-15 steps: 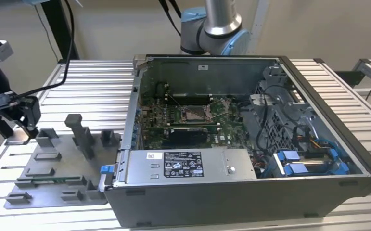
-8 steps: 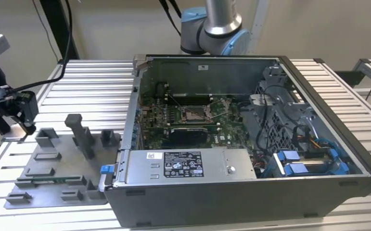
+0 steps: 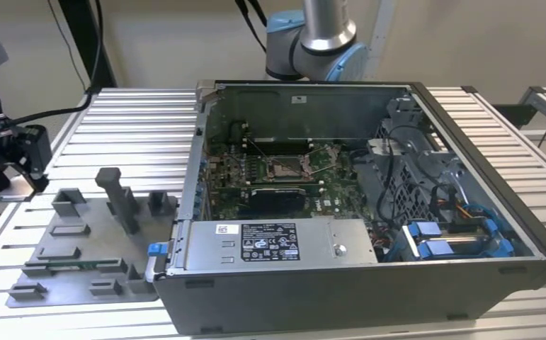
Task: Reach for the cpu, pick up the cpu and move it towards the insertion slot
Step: 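Pick up the cpu and move it towards the insertion slot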
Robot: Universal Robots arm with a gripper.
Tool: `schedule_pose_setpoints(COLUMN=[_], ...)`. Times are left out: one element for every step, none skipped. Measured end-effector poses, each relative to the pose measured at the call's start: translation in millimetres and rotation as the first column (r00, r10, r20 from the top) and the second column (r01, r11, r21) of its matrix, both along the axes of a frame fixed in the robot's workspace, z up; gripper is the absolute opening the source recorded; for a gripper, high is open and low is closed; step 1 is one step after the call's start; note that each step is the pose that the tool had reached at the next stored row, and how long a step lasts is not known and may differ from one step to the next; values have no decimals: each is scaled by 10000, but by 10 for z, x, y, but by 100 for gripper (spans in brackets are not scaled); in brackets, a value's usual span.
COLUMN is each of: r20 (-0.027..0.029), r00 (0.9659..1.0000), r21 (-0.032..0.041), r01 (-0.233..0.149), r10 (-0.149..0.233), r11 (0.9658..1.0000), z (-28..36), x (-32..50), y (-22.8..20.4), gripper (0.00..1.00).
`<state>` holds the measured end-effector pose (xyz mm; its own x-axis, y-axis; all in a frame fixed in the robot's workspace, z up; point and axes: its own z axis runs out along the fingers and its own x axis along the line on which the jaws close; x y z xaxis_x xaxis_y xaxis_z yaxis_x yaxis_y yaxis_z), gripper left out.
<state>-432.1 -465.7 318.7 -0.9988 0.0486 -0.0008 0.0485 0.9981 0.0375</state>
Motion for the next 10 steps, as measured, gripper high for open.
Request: schedule_pose_setpoints(r20=[0, 0, 1, 1, 1, 0, 0, 0, 0, 0], r00=[10000, 10000, 10000, 10000, 10000, 10000, 10000, 10000, 10000, 10000], r21=[-1, -1, 0, 0, -1, -2, -2, -3, -4, -4], r01=[0, 0, 0, 0, 0, 0, 0, 0, 0, -1], r10=[0, 0, 0, 0, 0, 0, 0, 0, 0, 1], r11=[10000, 10000, 10000, 10000, 10000, 10000, 10000, 10000, 10000, 10000], z=[15, 32, 47, 65, 80, 97, 115, 133, 151, 171], x=[0, 0, 0, 0, 0, 0, 0, 0, 0, 0], y=[0, 0, 0, 0, 0, 0, 0, 0, 0, 0], gripper=[0, 0, 0, 0, 0, 0, 0, 0, 0, 0])
